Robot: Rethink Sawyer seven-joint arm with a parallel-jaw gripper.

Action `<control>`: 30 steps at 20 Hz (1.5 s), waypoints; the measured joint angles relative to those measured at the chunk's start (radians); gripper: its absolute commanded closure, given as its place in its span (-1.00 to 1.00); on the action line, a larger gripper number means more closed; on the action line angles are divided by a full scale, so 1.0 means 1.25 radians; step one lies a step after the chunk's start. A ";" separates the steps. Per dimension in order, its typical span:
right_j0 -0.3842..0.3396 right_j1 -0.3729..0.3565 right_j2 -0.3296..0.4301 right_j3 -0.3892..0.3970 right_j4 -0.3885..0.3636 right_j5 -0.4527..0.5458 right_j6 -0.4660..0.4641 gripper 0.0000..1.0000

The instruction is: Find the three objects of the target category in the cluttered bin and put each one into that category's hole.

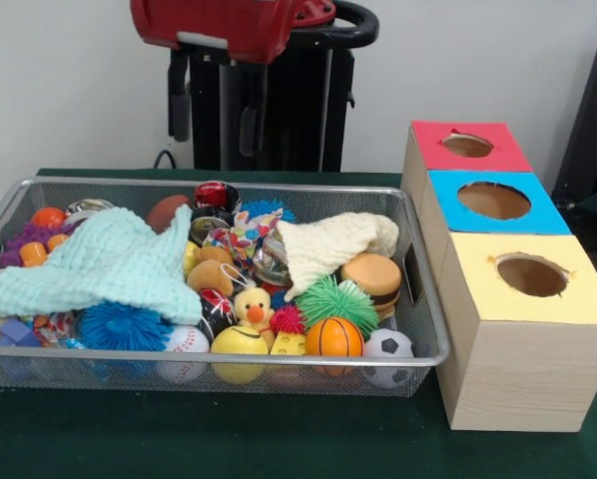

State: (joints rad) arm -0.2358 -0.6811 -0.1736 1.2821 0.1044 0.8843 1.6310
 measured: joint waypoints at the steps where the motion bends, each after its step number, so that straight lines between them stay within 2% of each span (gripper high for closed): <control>1: -0.005 -0.001 0.001 0.014 -0.003 -0.021 0.000 -1.00; 7: -0.026 0.004 0.013 0.062 -0.007 -0.101 0.000 -1.00; 11: -0.027 0.007 0.024 0.081 -0.007 -0.128 0.000 -1.00; 30: -0.018 0.020 0.057 0.097 -0.007 -0.148 0.000 -1.00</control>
State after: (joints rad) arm -0.2580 -0.6562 -0.1027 1.4031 0.0958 0.6997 1.6310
